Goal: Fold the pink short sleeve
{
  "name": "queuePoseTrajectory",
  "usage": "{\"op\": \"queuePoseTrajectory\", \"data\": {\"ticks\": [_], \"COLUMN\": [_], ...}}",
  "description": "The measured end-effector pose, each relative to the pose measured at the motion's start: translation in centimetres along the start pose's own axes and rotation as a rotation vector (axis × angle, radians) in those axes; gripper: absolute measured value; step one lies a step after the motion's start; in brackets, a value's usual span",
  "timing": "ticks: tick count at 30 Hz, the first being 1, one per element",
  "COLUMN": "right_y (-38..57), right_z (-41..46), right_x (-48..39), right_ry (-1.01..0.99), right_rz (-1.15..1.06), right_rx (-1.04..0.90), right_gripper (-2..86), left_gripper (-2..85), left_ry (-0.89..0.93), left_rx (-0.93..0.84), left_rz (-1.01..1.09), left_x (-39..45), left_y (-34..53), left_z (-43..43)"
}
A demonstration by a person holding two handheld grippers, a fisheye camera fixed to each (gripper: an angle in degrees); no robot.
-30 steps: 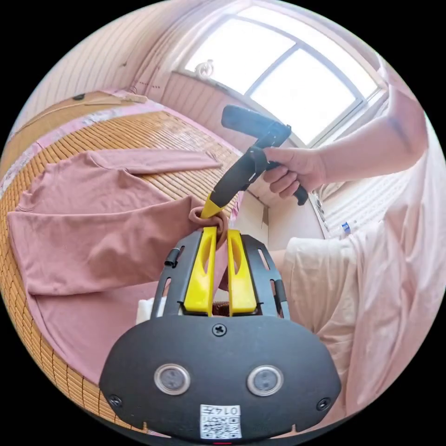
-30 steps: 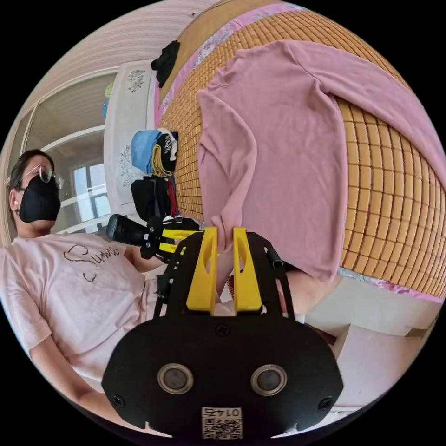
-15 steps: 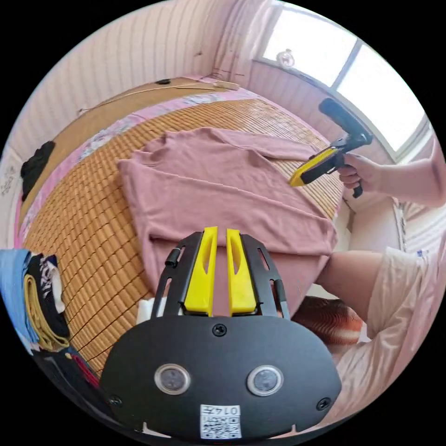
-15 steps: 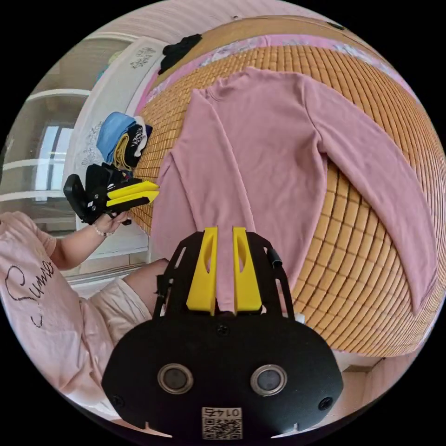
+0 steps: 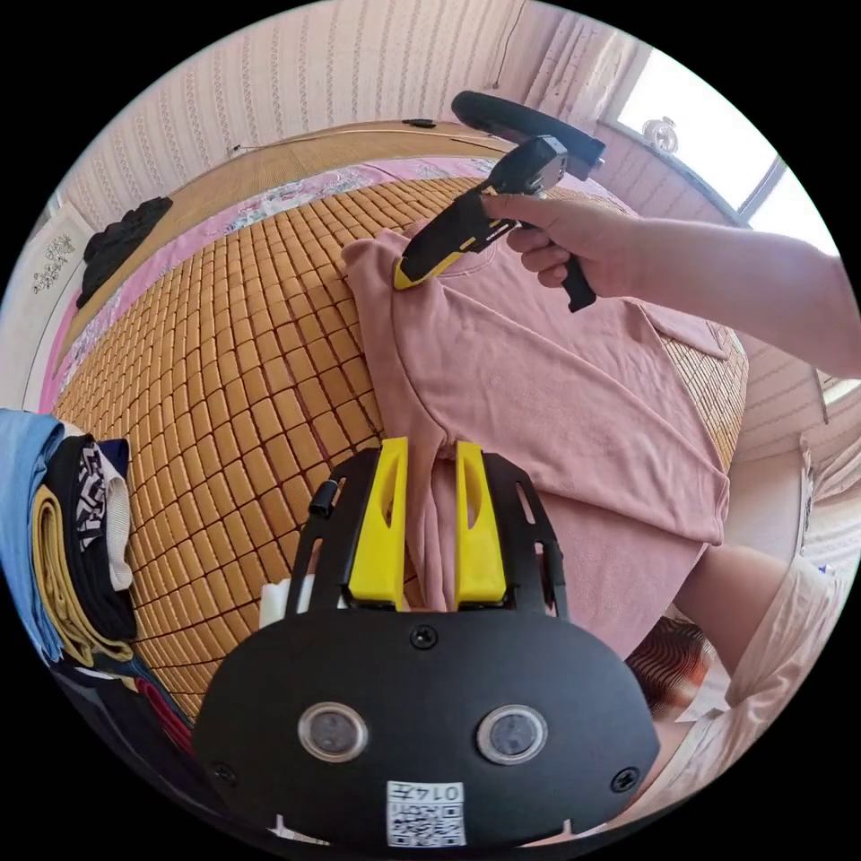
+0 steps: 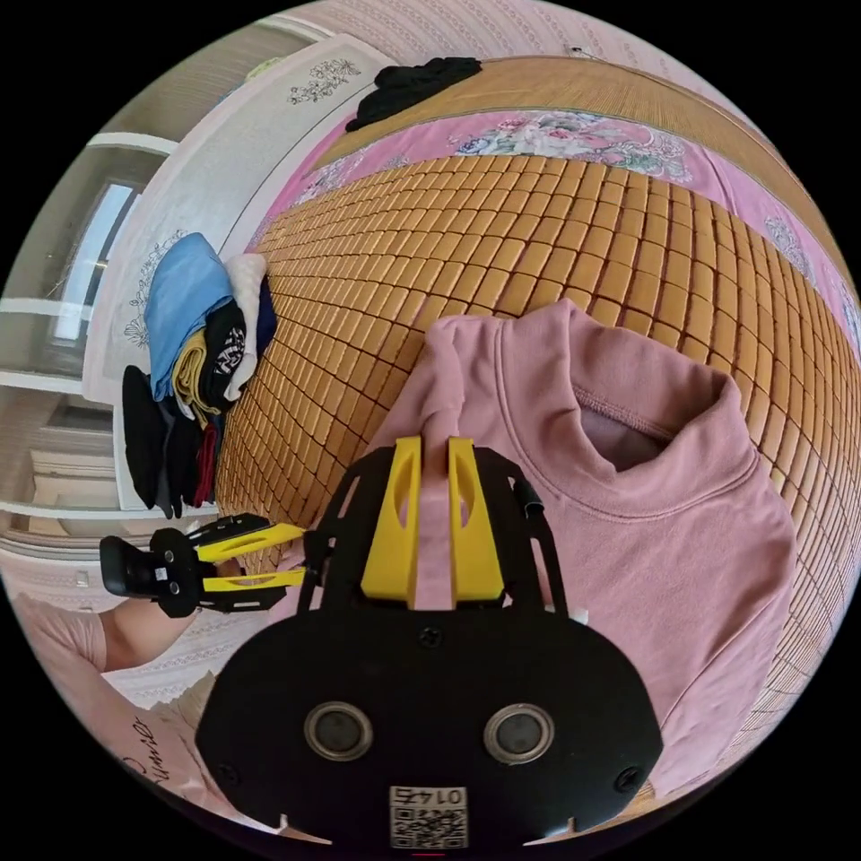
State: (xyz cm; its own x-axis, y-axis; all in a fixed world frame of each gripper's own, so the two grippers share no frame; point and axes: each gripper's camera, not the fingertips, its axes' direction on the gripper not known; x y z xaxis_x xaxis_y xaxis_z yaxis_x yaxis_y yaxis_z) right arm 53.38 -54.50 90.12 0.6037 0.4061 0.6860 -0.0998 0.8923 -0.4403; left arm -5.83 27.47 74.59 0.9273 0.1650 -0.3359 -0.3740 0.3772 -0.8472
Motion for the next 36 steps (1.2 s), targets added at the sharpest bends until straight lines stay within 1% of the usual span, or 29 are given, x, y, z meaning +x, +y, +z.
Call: {"op": "queuePoseTrajectory", "data": {"ticks": [2, 3, 5, 8, 10, 11, 13, 15, 16, 18, 19, 20, 22, 24, 25, 27, 29, 30, 32, 34, 35, 36], "right_y": [0.3, 0.3, -0.3, -2.1, -3.5, -4.4, -5.3, -5.7, -5.6, -5.0, -4.3, -3.1, -0.5, 3.0, 5.8, 10.4, 16.7, 18.3, 24.5, 28.7, 31.0, 31.9], "right_z": [-1.5, -1.9, -3.6, -4.8, -4.2, -3.1, -1.1, -0.3, -0.8, -2.3, -3.5, -5.1, -7.9, -10.3, -11.4, -12.1, -11.5, -11.2, -9.8, -9.0, -8.3, -7.9], "right_x": [-1.7, -2.3, -5.0, -7.5, -8.0, -7.8, -6.9, -6.0, -5.4, -4.8, -4.2, -3.3, -1.7, 0.1, 1.1, 1.8, 1.8, 1.7, 1.1, 0.7, 0.7, 0.8], "right_ry": [0.035, 0.048, 0.101, 0.086, 0.11, 0.142, 0.186, 0.195, 0.161, 0.108, 0.101, 0.118, 0.102, 0.061, 0.061, 0.095, 0.148, 0.156, 0.204, 0.24, 0.255, 0.264], "right_rz": [-0.066, -0.096, -0.22, -0.35, -0.378, -0.384, -0.359, -0.333, -0.317, -0.317, -0.31, -0.278, -0.227, -0.169, -0.123, -0.074, -0.04, -0.03, 0.043, 0.103, 0.147, 0.163], "right_rx": [0.031, 0.035, 0.026, -0.023, -0.083, -0.116, -0.188, -0.211, -0.2, -0.172, -0.144, -0.087, 0.018, 0.086, 0.11, 0.099, 0.004, -0.035, -0.189, -0.27, -0.32, -0.345], "right_gripper": [1.7, 1.4, 0.5, 0.2, 0.2, 0.4, 0.9, 1.6, 2.2, 3.6, 5.7, 7.2, 7.6, 6.4, 5.2, 2.3, 0.7, 0.5, 0.0, -0.2, -0.3, -0.3], "left_gripper": [6.1, 5.7, 5.1, 5.0, 4.2, 1.8, 0.1, -0.4, -0.5, -0.5, -0.4, -0.6, -0.8, -0.9, -0.9, -0.9, -1.0, -1.0, -1.0, -1.0, -1.0, -1.0], "left_ry": [0.005, 0.011, 0.049, 0.095, 0.147, 0.161, 0.127, 0.151, 0.152, 0.127, 0.073, 0.02, -0.027, 0.015, 0.068, 0.097, 0.112, 0.126, 0.148, 0.098, 0.06, 0.052], "left_rx": [-0.061, -0.058, 0.0, 0.066, 0.086, 0.076, 0.046, 0.042, 0.048, 0.041, 0.029, 0.028, 0.054, 0.106, 0.136, 0.151, 0.14, 0.127, 0.072, 0.029, -0.032, -0.018], "left_rz": [-0.019, -0.021, -0.081, -0.211, -0.3, -0.35, -0.424, -0.435, -0.439, -0.408, -0.378, -0.357, -0.362, -0.421, -0.453, -0.443, -0.385, -0.372, -0.329, -0.325, -0.325, -0.305], "left_x": [-0.5, -0.6, -1.7, -4.3, -6.0, -6.9, -7.9, -8.4, -8.5, -7.9, -7.3, -6.6, -6.1, -6.3, -6.4, -5.9, -4.2, -3.8, -2.3, -1.7, -1.4, -1.1], "left_y": [-0.7, -0.8, -1.1, -0.6, 0.0, 0.3, 0.6, 0.5, 0.3, -0.4, -0.9, -1.4, -1.6, -1.2, -0.8, -0.8, -1.6, -1.9, -3.2, -3.7, -4.0, -4.0], "left_z": [1.4, 1.4, 0.4, -0.6, -0.2, 0.4, 1.3, 1.8, 1.8, 1.7, 1.5, 1.2, 0.6, 0.1, -0.2, -0.3, 0.5, 0.9, 3.0, 4.9, 6.5, 6.8]}}
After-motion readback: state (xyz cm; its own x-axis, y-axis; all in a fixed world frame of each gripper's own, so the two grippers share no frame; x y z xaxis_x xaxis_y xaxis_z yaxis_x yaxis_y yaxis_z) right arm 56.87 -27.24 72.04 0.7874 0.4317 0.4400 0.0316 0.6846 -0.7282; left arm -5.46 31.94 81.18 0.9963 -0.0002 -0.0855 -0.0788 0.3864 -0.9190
